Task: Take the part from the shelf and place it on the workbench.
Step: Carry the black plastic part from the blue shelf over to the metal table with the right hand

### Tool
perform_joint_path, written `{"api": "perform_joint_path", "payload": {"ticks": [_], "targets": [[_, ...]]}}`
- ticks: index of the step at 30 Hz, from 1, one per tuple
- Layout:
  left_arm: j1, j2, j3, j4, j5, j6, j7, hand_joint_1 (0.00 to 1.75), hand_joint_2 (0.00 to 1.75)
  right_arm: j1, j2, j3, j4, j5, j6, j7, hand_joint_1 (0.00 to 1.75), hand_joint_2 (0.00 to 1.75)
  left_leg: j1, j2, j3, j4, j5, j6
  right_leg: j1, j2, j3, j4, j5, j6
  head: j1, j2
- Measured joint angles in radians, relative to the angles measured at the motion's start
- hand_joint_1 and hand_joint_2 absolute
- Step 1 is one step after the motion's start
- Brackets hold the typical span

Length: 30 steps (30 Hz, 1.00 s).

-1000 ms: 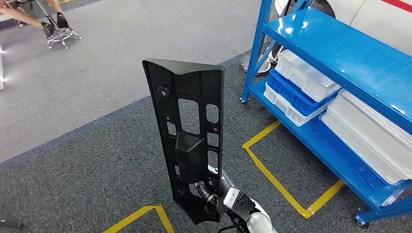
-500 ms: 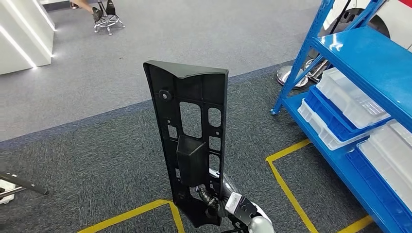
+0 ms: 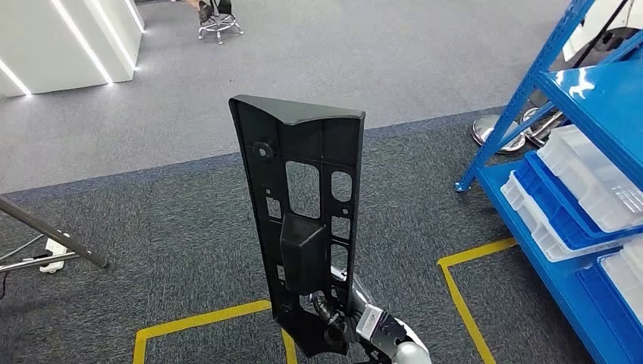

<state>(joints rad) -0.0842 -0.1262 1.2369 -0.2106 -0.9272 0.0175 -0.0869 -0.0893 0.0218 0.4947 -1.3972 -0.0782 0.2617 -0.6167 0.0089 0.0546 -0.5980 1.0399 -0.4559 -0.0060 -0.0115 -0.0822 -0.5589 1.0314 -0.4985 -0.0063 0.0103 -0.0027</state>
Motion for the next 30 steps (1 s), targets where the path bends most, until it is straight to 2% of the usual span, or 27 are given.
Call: {"api": "perform_joint_path", "payload": {"ticks": [1, 3, 4, 5, 7, 8, 9, 10, 11, 12, 13, 14, 15, 16, 17, 18, 19, 21, 23, 24, 25, 26, 27, 28, 30], "targets": [[-0.001, 0.0, -0.001, 0.0, 0.0, 0.0, 0.0, 0.0, 1.75, 0.001, 0.0, -0.001, -0.003, 0.002, 0.0, 0.0, 1.75, 1.75, -0.004, 0.005, 0.005, -0.014, -0.001, 0.006, 0.002, -0.007, 0.001, 0.0, -0.001, 0.005, 0.0, 0.0], [0.0, 0.0, -0.002, 0.0, -0.001, -0.001, 0.0, 0.0, 1.75, 0.001, 0.0, -0.002, -0.008, 0.005, 0.0, 0.001, 1.75, 1.75, -0.005, -0.014, 0.005, -0.019, 0.002, 0.019, 0.004, -0.02, 0.004, -0.002, -0.004, 0.016, 0.0, 0.0], [0.002, 0.0, -0.003, 0.0, -0.001, -0.002, 0.0, 0.0, 1.75, 0.001, -0.001, -0.002, -0.01, 0.005, 0.0, 0.001, 1.75, 1.75, -0.003, -0.023, 0.007, -0.024, 0.005, 0.025, 0.002, -0.012, 0.004, 0.004, -0.01, 0.021, 0.001, 0.0], [0.003, 0.0, -0.004, 0.0, -0.001, -0.003, 0.0, 0.0, 1.75, 0.001, -0.001, -0.004, -0.013, 0.005, 0.0, 0.002, 1.75, 1.75, 0.0, -0.032, 0.009, -0.029, 0.008, 0.033, 0.001, 0.007, -0.003, 0.022, -0.025, 0.026, 0.001, 0.0], [0.001, 0.0, -0.005, 0.0, -0.003, -0.004, 0.0, 0.0, 1.75, 0.004, -0.003, -0.009, -0.015, 0.006, 0.0, 0.002, 1.75, 1.75, 0.002, -0.049, 0.011, -0.035, 0.012, 0.044, -0.003, 0.056, -0.046, 0.119, -0.08, 0.031, 0.002, 0.0], [0.0, 0.0, -0.006, 0.0, -0.003, -0.005, 0.0, 0.0, 1.75, 0.007, -0.005, -0.011, -0.016, 0.006, 0.0, 0.002, 1.75, 1.75, 0.001, -0.059, 0.01, -0.034, 0.013, 0.047, -0.003, 0.069, -0.079, 0.185, -0.11, 0.032, 0.002, 0.0], [-0.001, 0.0, -0.006, 0.0, -0.004, -0.005, 0.0, 0.0, 1.75, 0.01, -0.007, -0.013, -0.016, 0.006, 0.0, 0.003, 1.75, 1.75, 0.0, -0.071, 0.01, -0.033, 0.013, 0.048, -0.003, 0.075, -0.107, 0.24, -0.127, 0.033, 0.002, 0.0], [-0.001, 0.0, -0.006, 0.0, -0.004, -0.005, 0.0, 0.0, 1.75, 0.013, -0.009, -0.014, -0.015, 0.006, 0.0, 0.003, 1.75, 1.75, 0.0, -0.084, 0.01, -0.032, 0.013, 0.049, -0.003, 0.077, -0.124, 0.267, -0.126, 0.034, 0.002, 0.0], [-0.001, 0.0, -0.006, 0.0, -0.004, -0.006, 0.0, 0.0, 1.75, 0.014, -0.01, -0.014, -0.015, 0.006, 0.0, 0.003, 1.75, 1.75, 0.0, -0.097, 0.01, -0.029, 0.012, 0.048, -0.004, 0.078, -0.122, 0.255, -0.105, 0.034, 0.002, 0.0], [-0.001, 0.0, -0.007, 0.0, -0.004, -0.006, 0.0, 0.0, 1.75, 0.015, -0.01, -0.015, -0.016, 0.006, 0.0, 0.003, 1.75, 1.75, 0.001, -0.111, 0.01, -0.025, 0.01, 0.046, -0.006, 0.083, -0.103, 0.207, -0.068, 0.034, 0.002, 0.0], [0.0, 0.0, -0.007, 0.0, -0.005, -0.006, 0.0, 0.0, 1.75, 0.014, -0.011, -0.015, -0.016, 0.006, 0.0, 0.003, 1.75, 1.75, 0.001, -0.123, 0.009, -0.021, 0.008, 0.043, -0.009, 0.097, -0.076, 0.142, -0.032, 0.033, 0.002, 0.0], [-0.001, 0.0, -0.007, 0.0, -0.006, -0.007, 0.0, 0.0, 1.75, 0.015, -0.011, -0.015, -0.016, 0.006, 0.0, 0.003, 1.75, 1.75, 0.0, -0.134, 0.006, -0.014, 0.005, 0.038, -0.011, 0.121, -0.051, 0.081, -0.007, 0.031, 0.002, 0.0], [-0.002, 0.0, -0.008, 0.0, -0.006, -0.007, -0.001, 0.0, 1.75, 0.015, -0.012, -0.015, -0.017, 0.007, 0.0, 0.004, 1.75, 1.75, 0.0, -0.145, 0.001, -0.01, 0.004, 0.032, -0.013, 0.141, -0.034, 0.04, 0.007, 0.029, 0.002, 0.0], [-0.002, 0.0, -0.008, 0.0, -0.007, -0.008, -0.001, 0.0, 1.75, 0.016, -0.013, -0.015, -0.018, 0.007, 0.0, 0.004, 1.75, 1.75, 0.0, -0.155, -0.004, -0.008, 0.004, 0.026, -0.012, 0.156, -0.028, 0.022, 0.008, 0.026, 0.002, 0.0], [-0.002, 0.0, -0.008, 0.0, -0.007, -0.008, -0.002, 0.0, 1.75, 0.017, -0.013, -0.015, -0.018, 0.008, 0.0, 0.004, 1.75, 1.75, 0.001, -0.164, -0.008, -0.007, 0.005, 0.019, -0.01, 0.159, -0.027, 0.019, 0.006, 0.022, 0.001, 0.0], [-0.001, 0.0, -0.008, 0.0, -0.007, -0.008, -0.003, 0.0, 1.75, 0.017, -0.014, -0.016, -0.02, 0.008, 0.0, 0.004, 1.75, 1.75, 0.004, -0.174, -0.011, -0.01, 0.007, 0.012, -0.01, 0.15, -0.026, 0.018, 0.007, 0.017, 0.001, 0.0], [0.0, 0.001, -0.008, 0.0, -0.007, -0.008, -0.004, 0.0, 1.75, 0.016, -0.014, -0.016, -0.022, 0.008, 0.0, 0.004, 1.75, 1.75, 0.005, -0.172, -0.012, -0.007, 0.006, 0.007, -0.01, 0.139, -0.023, 0.014, 0.009, 0.011, 0.001, 0.0], [0.001, 0.002, -0.008, 0.0, -0.008, -0.008, -0.007, 0.0, 1.75, 0.015, -0.014, -0.016, -0.027, 0.009, 0.0, 0.004, 1.75, 1.75, 0.003, -0.133, -0.033, 0.037, -0.02, -0.002, -0.015, 0.114, -0.015, 0.005, 0.012, -0.002, -0.002, 0.0], [-0.002, 0.002, -0.009, 0.0, -0.008, -0.009, -0.008, 0.0, 1.75, 0.016, -0.014, -0.016, -0.03, 0.011, 0.0, 0.004, 1.75, 1.75, 0.003, -0.084, -0.085, 0.146, -0.075, -0.008, -0.012, 0.087, -0.011, 0.003, 0.01, -0.01, -0.005, 0.0], [-0.003, 0.001, -0.009, 0.0, -0.008, -0.009, -0.009, 0.0, 1.75, 0.017, -0.014, -0.016, -0.031, 0.012, 0.0, 0.004, 1.75, 1.75, 0.005, -0.074, -0.115, 0.205, -0.099, -0.011, -0.01, 0.073, -0.011, 0.003, 0.009, -0.012, -0.005, 0.0], [-0.003, 0.001, -0.009, 0.0, -0.009, -0.009, -0.009, 0.0, 1.75, 0.018, -0.014, -0.017, -0.031, 0.012, 0.0, 0.005, 1.75, 1.75, 0.006, -0.068, -0.135, 0.244, -0.108, -0.013, -0.009, 0.058, -0.011, 0.004, 0.007, -0.013, -0.005, 0.0], [-0.002, 0.001, -0.009, 0.0, -0.009, -0.009, -0.009, 0.0, 1.75, 0.018, -0.015, -0.017, -0.031, 0.014, 0.0, 0.006, 1.75, 1.75, 0.007, -0.064, -0.138, 0.251, -0.101, -0.014, -0.008, 0.045, -0.01, 0.004, 0.006, -0.013, -0.005, 0.0], [-0.001, 0.0, -0.009, 0.0, -0.01, -0.009, -0.009, 0.0, 1.75, 0.018, -0.015, -0.017, -0.032, 0.014, 0.001, 0.006, 1.75, 1.75, 0.008, -0.058, -0.12, 0.217, -0.075, -0.014, -0.008, 0.033, -0.009, 0.004, 0.004, -0.011, -0.005, 0.0], [-0.001, 0.0, -0.009, 0.0, -0.01, -0.009, -0.01, 0.0, 1.75, 0.017, -0.015, -0.017, -0.032, 0.016, 0.001, 0.006, 1.75, 1.75, 0.007, -0.045, -0.083, 0.151, -0.04, -0.011, -0.008, 0.023, -0.005, 0.005, 0.001, -0.009, -0.005, 0.0], [-0.003, 0.001, -0.009, 0.0, -0.01, -0.009, -0.011, 0.0, 1.75, 0.016, -0.015, -0.017, -0.035, 0.019, 0.001, 0.006, 1.75, 1.75, -0.001, -0.004, -0.018, 0.028, 0.0, 0.002, -0.004, 0.005, 0.0, 0.005, -0.004, -0.001, -0.005, 0.0]]}}
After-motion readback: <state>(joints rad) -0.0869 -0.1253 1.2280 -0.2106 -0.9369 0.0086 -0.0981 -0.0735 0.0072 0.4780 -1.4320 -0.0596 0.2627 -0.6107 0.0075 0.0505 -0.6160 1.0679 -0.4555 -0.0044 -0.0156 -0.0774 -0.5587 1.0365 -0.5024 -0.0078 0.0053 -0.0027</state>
